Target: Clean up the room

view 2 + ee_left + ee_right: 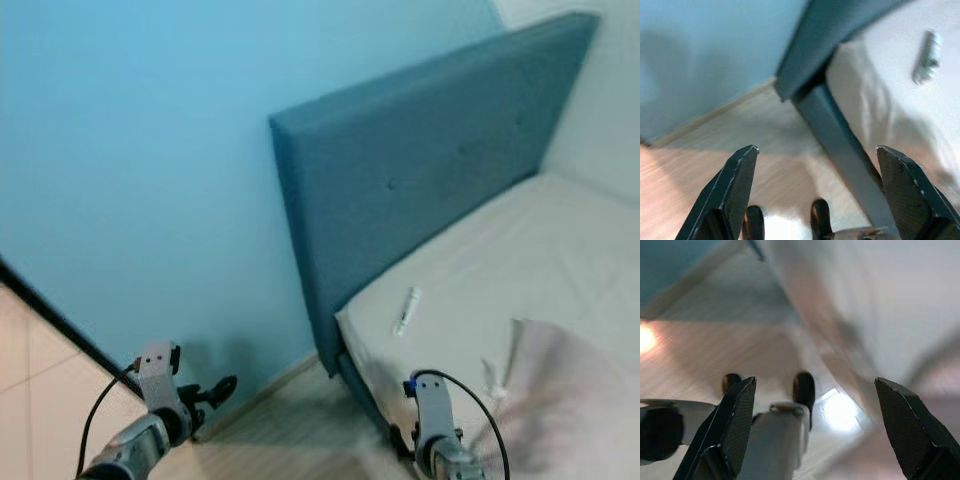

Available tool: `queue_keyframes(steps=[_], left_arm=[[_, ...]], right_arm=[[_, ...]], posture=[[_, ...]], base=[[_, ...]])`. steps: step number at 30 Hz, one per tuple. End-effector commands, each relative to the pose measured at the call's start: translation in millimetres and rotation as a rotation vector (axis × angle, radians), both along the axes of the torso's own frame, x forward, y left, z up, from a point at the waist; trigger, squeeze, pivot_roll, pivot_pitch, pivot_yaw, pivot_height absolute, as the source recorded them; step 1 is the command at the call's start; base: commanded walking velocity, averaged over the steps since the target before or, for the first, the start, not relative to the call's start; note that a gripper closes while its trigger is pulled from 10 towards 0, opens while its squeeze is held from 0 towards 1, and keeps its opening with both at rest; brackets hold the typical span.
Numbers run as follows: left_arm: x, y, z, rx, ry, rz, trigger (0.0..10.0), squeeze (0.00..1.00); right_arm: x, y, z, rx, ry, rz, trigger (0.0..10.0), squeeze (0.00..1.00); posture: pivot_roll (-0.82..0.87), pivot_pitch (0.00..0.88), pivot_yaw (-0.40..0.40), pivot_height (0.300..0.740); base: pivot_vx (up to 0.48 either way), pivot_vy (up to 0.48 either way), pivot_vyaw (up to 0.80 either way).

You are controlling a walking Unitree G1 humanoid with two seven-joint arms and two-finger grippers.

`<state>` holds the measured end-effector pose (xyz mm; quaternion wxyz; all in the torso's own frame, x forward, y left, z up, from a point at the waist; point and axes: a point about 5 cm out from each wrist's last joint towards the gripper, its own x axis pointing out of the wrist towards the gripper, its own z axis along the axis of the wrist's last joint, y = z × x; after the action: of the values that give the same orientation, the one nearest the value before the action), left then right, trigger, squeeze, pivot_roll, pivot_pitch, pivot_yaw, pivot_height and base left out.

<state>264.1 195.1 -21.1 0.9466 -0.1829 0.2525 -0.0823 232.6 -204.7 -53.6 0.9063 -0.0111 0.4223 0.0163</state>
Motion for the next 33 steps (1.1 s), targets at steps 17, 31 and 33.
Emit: queue_keyframes(steps=[17, 31, 33], left_arm=[[0.6, 8.9, 3.8, -0.01, -0.044, 0.051, 10.0, 0.0], [0.9, 9.6, 6.9, -0.062, -0.088, 0.063, 10.0, 0.0], [3.4, 6.6, 9.0, -0.091, -0.103, 0.052, 10.0, 0.0]], right_arm=[[2.1, 8.3, 0.4, 0.069, 0.0, 0.029, 10.0, 0.0], [26.2, 4.7, 18.3, -0.009, -0.087, 0.056, 10.0, 0.0], [28.6, 3.2, 20.6, -0.01, -0.097, 0.056, 10.0, 0.0]], posture=[[-0.04, 0.168, 0.065, 0.74], [-0.03, 0.209, 0.06, 0.71], [-0.04, 0.206, 0.061, 0.705]], base=[[0.0, 0.0, -0.17], [0.0, 0.0, 0.0], [0.0, 0.0, 0.0]])
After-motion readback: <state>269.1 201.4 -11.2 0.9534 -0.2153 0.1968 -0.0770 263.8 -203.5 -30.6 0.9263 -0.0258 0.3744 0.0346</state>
